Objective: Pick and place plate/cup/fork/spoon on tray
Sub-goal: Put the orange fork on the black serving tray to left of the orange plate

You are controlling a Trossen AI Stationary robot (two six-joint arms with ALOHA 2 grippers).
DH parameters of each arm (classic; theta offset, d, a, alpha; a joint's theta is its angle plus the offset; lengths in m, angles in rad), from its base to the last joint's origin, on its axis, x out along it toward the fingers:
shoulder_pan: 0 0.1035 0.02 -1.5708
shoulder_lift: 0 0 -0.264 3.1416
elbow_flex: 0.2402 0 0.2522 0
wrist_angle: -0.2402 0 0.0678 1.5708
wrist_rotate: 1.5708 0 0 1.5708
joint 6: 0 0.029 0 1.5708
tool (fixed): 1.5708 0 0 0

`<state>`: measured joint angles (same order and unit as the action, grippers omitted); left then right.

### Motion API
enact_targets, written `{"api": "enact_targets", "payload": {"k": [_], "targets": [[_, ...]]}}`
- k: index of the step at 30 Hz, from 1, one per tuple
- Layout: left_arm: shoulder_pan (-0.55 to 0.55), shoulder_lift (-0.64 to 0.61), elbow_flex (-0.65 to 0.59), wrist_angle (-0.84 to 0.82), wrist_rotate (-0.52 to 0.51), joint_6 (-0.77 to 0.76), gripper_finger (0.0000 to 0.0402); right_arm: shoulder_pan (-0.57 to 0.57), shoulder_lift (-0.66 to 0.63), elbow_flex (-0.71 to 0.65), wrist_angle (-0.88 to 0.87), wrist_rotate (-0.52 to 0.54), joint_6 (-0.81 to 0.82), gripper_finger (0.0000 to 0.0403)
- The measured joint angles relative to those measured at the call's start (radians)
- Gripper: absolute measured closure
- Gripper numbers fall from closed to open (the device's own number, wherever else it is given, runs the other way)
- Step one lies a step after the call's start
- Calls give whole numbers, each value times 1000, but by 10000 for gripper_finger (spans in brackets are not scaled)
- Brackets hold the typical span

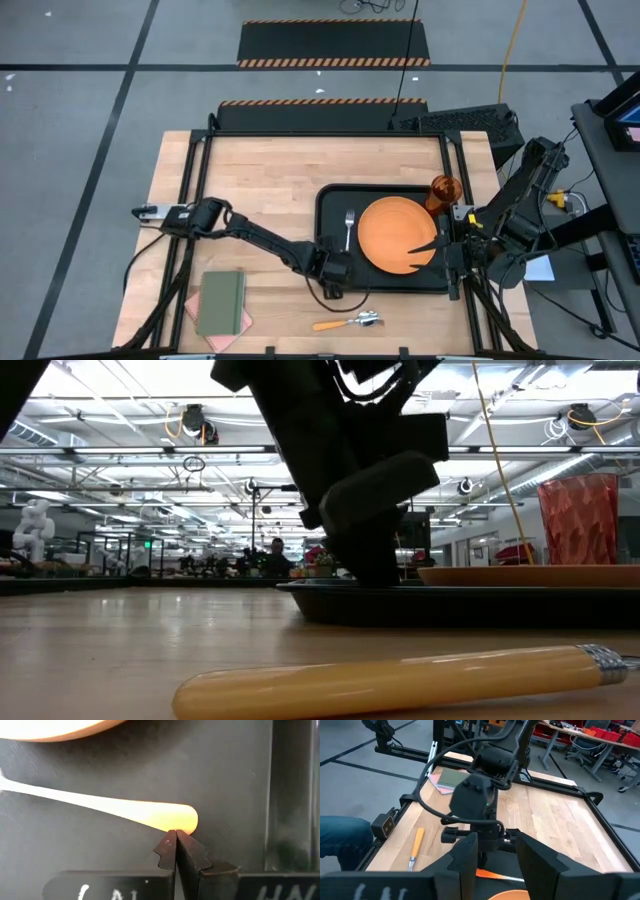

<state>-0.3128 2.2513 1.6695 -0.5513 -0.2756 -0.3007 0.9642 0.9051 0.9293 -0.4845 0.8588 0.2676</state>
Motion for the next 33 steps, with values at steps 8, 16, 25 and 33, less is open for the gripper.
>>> {"api": "enact_targets", "payload": {"k": [8, 16, 25, 33], "targets": [[13, 18, 0, 67, 34, 10, 389, 0, 0, 0, -1, 0, 1, 273], [12, 18, 2, 15, 30, 9, 397, 0, 0, 0, -3, -1, 2, 273], [30, -41, -2, -94, -41, 11, 398, 0, 0, 0, -7, -1, 1, 273], [99, -40, -2, -156, -41, 18, 392, 0, 0, 0, -7, -1, 14, 273]]}}
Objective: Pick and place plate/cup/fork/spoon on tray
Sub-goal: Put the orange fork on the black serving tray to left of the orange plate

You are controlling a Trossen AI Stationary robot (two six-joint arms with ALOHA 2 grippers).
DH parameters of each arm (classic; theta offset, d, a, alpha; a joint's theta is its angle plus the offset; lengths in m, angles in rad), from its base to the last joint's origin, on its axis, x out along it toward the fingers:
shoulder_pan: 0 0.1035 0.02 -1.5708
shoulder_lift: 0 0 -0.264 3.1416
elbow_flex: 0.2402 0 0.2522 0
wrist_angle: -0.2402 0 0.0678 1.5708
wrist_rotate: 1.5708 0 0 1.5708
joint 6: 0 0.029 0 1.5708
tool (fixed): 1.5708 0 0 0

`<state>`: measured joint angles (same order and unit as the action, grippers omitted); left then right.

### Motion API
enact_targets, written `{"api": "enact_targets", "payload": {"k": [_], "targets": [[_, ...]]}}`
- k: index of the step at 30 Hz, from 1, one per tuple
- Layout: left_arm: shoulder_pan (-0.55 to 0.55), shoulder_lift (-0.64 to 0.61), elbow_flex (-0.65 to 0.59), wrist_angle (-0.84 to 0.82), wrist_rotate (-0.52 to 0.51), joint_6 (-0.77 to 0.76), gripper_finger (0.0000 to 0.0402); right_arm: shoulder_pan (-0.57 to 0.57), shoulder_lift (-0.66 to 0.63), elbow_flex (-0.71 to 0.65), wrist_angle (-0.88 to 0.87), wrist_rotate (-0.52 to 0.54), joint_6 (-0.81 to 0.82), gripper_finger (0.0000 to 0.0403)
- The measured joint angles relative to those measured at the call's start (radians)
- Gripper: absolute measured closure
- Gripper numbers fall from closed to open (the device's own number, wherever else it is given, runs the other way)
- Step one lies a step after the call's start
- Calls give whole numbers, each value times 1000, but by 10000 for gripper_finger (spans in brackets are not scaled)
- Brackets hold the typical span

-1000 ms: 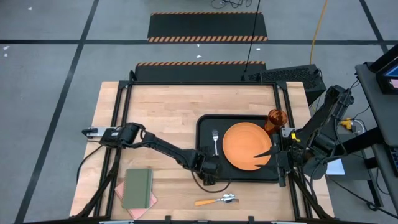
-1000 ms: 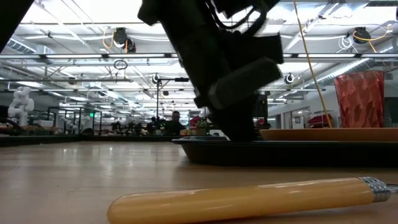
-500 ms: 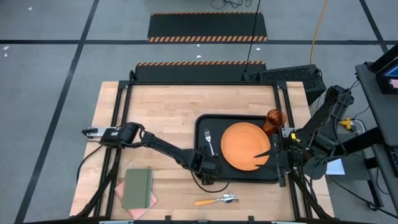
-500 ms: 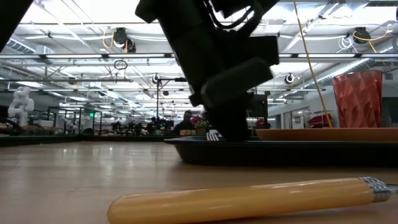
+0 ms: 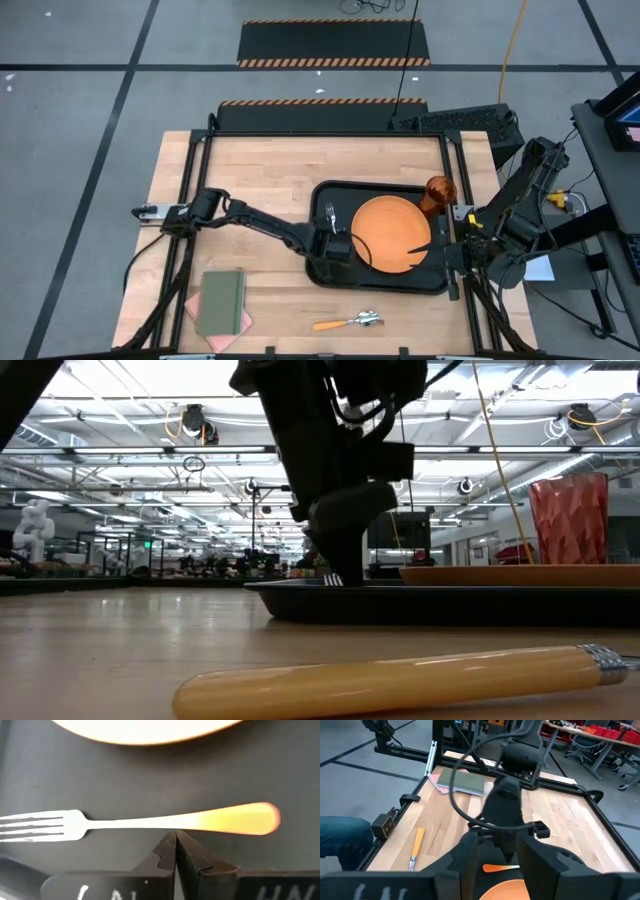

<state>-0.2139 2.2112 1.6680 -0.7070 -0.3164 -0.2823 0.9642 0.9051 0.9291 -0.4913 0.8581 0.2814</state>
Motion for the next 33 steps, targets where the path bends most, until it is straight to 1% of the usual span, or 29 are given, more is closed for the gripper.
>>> {"api": "enact_targets", "payload": {"k": [4, 9, 15, 21, 28, 33], "targets": [[33, 0, 0, -27, 3, 17, 398, 0, 0, 0, -1, 0, -17, 273], [64, 0, 0, -36, 4, -5, 387, 0, 0, 0, -15, 0, -6, 273], [68, 0, 0, -46, 6, 12, 398, 0, 0, 0, -16, 0, 25, 273], [74, 0, 0, -65, 6, 39, 387, 0, 0, 0, -22, 0, 15, 273], [94, 3, 1, -57, 42, 38, 398, 0, 0, 0, -35, 0, 15, 273], [95, 4, 2, -47, 32, 43, 391, 0, 1, 0, -35, 0, 46, 273]]}}
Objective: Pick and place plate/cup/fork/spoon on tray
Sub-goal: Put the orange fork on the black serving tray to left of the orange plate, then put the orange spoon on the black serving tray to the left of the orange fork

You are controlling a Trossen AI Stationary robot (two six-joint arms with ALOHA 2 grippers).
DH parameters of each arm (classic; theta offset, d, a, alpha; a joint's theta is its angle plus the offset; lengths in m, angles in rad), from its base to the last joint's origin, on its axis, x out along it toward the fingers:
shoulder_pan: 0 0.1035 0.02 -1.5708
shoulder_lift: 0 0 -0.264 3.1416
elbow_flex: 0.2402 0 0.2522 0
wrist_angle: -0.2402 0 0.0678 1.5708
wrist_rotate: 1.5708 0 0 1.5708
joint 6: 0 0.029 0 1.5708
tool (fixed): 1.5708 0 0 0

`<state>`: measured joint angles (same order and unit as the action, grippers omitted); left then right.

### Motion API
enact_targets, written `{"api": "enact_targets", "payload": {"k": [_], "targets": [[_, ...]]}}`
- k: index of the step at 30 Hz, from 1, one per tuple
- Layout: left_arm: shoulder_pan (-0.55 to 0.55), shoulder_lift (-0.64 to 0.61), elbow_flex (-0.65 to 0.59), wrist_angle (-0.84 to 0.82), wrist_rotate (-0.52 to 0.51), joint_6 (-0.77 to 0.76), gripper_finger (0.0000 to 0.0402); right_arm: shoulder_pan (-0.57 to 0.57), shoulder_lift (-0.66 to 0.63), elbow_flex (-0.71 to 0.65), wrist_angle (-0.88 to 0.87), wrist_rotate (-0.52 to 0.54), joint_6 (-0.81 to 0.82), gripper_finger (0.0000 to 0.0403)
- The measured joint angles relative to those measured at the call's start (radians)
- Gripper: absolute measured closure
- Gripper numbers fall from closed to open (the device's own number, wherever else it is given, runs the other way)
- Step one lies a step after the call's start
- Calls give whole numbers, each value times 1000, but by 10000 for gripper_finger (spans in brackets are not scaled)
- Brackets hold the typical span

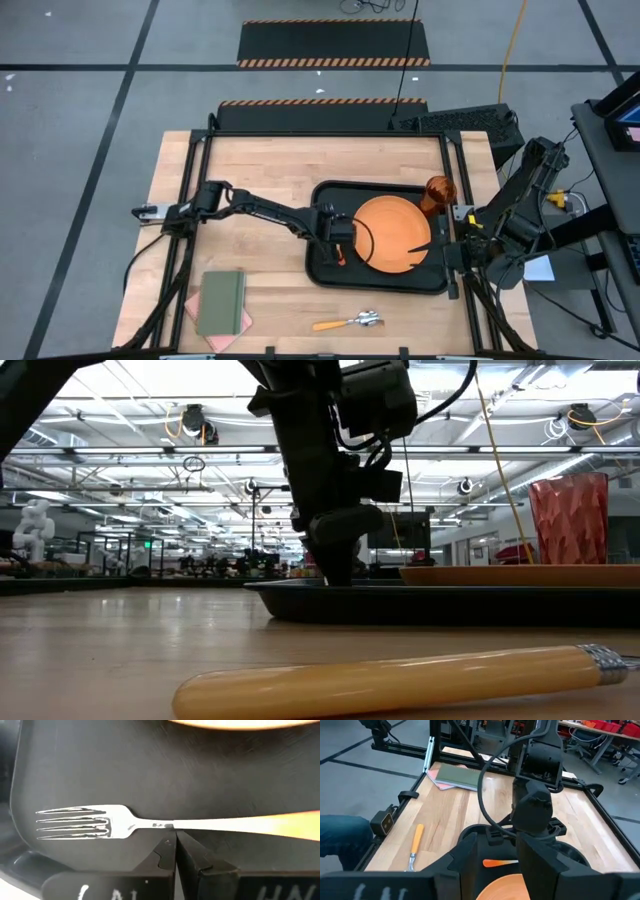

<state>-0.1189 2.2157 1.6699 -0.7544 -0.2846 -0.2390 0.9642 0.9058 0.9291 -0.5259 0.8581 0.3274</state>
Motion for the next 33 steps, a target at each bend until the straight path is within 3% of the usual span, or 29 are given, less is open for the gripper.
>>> {"api": "enact_targets", "payload": {"k": [9, 19, 33], "targets": [[50, 0, 0, 14, -5, 55, 392, 0, 0, 0, 1, 0, -23, 273], [59, 0, 0, 143, 39, 105, 393, 0, 0, 0, 1, 0, -25, 273], [-20, -14, 0, 16, 5, -10, 393, 0, 0, 0, 1, 0, -25, 273]]}}
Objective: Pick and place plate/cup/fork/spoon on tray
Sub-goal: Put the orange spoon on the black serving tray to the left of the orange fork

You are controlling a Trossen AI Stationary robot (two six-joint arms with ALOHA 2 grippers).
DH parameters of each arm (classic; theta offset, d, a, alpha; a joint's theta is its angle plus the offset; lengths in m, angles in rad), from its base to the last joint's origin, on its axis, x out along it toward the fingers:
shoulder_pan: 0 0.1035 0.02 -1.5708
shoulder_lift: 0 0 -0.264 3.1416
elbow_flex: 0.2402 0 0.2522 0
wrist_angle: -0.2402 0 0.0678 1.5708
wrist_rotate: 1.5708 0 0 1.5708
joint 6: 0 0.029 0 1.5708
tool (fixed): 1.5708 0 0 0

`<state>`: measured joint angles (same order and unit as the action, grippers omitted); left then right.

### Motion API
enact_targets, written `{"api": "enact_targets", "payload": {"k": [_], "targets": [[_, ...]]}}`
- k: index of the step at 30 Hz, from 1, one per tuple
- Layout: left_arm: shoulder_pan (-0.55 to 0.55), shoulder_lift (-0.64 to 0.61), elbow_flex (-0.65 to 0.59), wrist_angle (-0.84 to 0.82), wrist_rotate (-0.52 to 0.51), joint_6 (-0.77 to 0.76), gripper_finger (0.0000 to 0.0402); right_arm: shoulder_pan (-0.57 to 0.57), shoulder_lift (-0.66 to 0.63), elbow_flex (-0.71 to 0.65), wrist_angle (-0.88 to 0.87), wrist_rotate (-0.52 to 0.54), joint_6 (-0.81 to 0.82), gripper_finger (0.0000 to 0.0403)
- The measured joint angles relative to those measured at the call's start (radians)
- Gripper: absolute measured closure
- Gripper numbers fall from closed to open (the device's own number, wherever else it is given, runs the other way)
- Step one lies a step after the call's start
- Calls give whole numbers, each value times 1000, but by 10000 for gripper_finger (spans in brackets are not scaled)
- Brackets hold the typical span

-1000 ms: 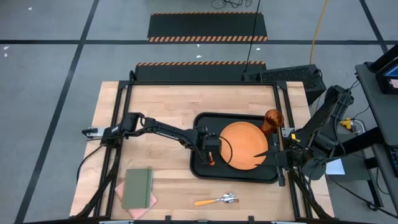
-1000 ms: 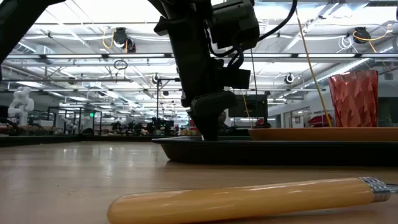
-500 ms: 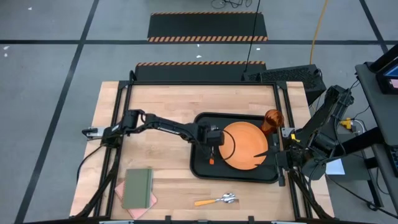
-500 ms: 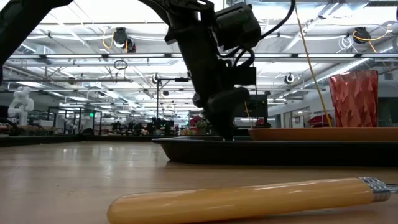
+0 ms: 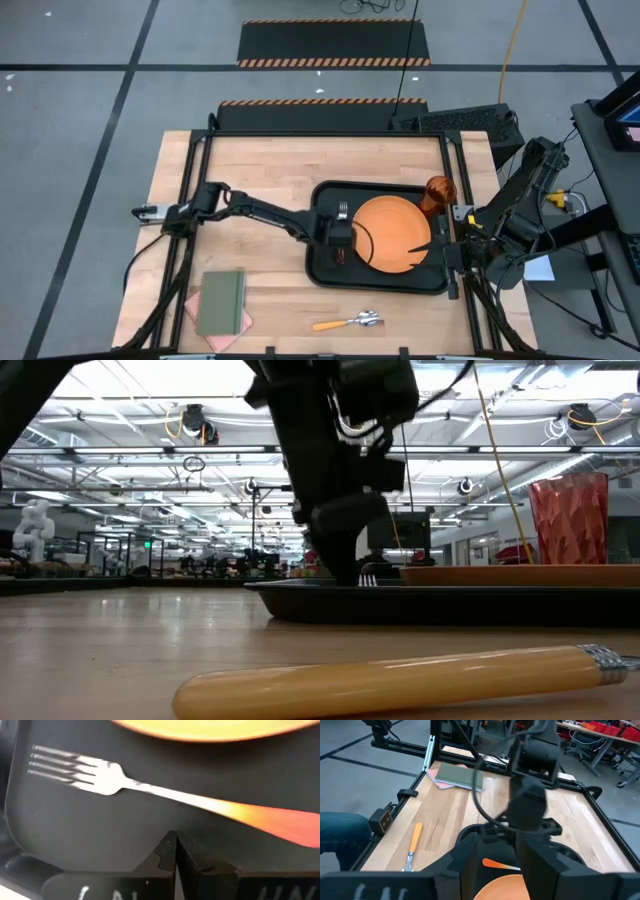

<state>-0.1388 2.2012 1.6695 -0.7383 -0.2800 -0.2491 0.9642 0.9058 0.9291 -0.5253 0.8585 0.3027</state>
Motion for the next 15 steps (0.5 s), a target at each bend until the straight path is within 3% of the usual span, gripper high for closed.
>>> {"api": "enact_targets", "payload": {"k": [15], "targets": [[-86, -103, 0, 11, -114, -54, 392, 0, 0, 0, -1, 2, 4, 273]]}}
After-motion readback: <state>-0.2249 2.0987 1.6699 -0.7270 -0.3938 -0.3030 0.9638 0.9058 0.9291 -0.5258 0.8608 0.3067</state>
